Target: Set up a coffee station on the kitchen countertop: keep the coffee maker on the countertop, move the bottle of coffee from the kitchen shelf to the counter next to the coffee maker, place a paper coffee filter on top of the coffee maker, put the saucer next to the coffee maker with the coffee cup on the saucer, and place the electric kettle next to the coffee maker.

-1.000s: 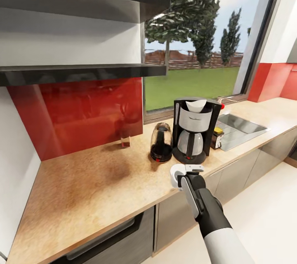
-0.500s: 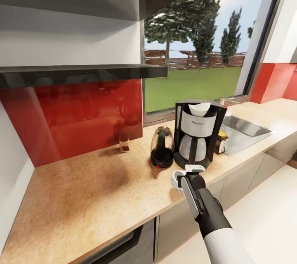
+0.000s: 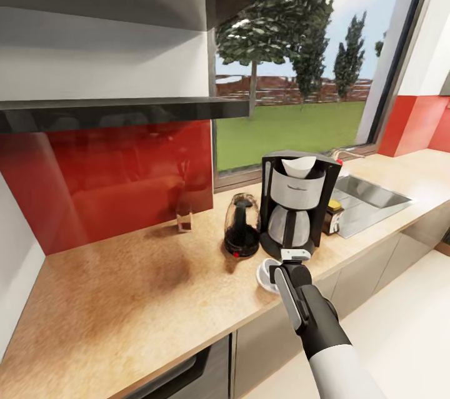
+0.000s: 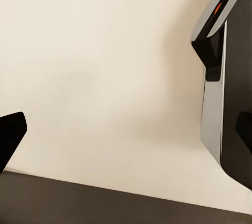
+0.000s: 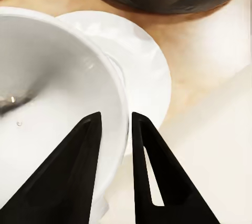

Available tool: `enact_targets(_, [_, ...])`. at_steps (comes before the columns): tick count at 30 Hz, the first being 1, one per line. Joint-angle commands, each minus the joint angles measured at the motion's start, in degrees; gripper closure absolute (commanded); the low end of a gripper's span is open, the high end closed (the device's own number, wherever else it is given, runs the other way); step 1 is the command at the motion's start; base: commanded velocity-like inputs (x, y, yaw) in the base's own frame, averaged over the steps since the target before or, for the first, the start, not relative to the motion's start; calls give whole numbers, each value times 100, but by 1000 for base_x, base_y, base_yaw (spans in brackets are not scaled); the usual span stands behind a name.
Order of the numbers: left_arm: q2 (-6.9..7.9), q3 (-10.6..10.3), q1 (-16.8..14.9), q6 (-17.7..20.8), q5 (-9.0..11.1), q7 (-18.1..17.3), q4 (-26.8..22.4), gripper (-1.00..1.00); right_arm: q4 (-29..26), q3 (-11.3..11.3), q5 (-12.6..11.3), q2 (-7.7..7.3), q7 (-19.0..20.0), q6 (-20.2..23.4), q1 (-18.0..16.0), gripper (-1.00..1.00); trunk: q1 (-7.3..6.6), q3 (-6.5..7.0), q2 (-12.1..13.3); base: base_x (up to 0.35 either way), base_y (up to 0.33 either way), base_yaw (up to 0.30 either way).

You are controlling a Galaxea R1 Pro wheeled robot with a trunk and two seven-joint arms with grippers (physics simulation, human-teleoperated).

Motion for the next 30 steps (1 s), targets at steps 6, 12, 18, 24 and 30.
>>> enact_targets(6, [-2,-7,0,-13,59,-20,6,-100,-1,-34,-48,-21,-61,44,-5,100,4,-12,-12,12,-17,0])
enact_targets(12, [-4,-7,0,-13,59,-20,9,-100,-9,-40,-53,-27,-419,170,-5,100,4,-12,-12,1,-1,0])
enact_targets(18, [-5,-7,0,-13,59,-20,9,-100,-9,-40,-54,-26,-546,185,-5,100,4,-12,-12,0,0,0])
enact_targets(24, [-5,-7,0,-13,59,-20,9,-100,-23,-36,-54,-21,-558,187,-5,100,4,-12,-12,0,0,0])
enact_targets(30, [-5,-7,0,-13,59,-20,9,-100,-56,-29,-54,-19,-561,195,-13,100,4,-12,-12,0,0,0])
